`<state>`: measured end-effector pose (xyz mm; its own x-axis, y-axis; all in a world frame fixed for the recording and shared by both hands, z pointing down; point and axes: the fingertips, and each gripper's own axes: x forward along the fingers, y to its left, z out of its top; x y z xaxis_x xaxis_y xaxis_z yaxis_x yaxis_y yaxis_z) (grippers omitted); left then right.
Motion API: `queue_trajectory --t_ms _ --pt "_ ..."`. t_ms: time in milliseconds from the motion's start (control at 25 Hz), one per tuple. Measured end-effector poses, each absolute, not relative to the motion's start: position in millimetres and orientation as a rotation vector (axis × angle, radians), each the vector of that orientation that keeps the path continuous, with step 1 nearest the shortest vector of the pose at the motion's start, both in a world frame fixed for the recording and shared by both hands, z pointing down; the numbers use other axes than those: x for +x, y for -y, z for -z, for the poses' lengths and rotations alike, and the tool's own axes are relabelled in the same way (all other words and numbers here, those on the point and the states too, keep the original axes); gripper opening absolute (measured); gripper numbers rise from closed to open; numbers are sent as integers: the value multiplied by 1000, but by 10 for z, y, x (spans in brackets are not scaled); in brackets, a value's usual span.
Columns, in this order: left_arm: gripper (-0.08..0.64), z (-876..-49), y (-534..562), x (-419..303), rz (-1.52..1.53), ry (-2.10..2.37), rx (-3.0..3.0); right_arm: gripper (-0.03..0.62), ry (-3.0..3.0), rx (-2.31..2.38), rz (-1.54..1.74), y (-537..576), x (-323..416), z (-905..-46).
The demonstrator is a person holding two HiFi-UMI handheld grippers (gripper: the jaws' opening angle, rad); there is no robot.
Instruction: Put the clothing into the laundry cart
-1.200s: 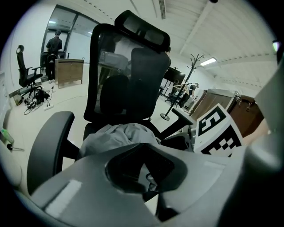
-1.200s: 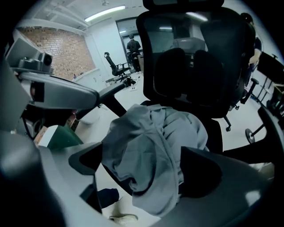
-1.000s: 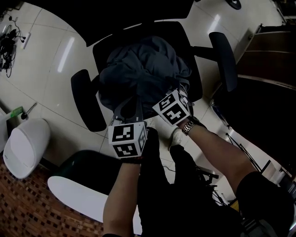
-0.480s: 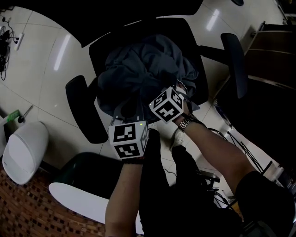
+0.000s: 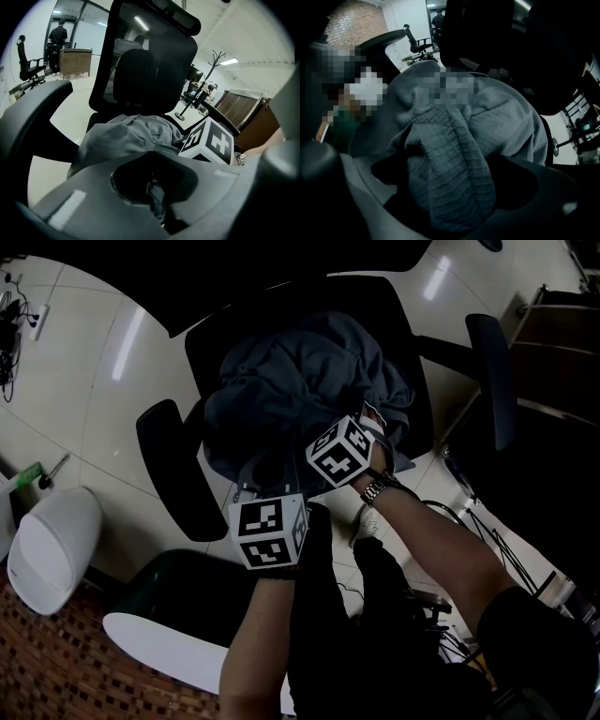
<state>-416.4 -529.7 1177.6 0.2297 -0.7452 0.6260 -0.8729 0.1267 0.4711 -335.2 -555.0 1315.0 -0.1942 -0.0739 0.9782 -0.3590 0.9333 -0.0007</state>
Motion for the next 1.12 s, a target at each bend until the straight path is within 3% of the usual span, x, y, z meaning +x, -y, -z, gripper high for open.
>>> queue_trajectory --t_ms 160,480,560,920,1120 --pt "4 -11755 5294 -4187 -183 1543 1634 515 1751 337 -274 5558 -3355 -13123" --pt "3 -11582 5303 -4222 -180 1560 1633 181 1768 345 -333 5529 -3363 -12920" --pt "3 -11472 5303 -4217 -179 1565 1638 122 1787 353 -350 5531 -3364 -12799" --pt "3 -10631 5267 -4126 -167 1615 1675 86 1944 391 -383 5537 -3379 -11631" --pt "3 -9979 4401 -3858 -159 1646 1735 83 2053 454 -361 4716 -3179 -10719"
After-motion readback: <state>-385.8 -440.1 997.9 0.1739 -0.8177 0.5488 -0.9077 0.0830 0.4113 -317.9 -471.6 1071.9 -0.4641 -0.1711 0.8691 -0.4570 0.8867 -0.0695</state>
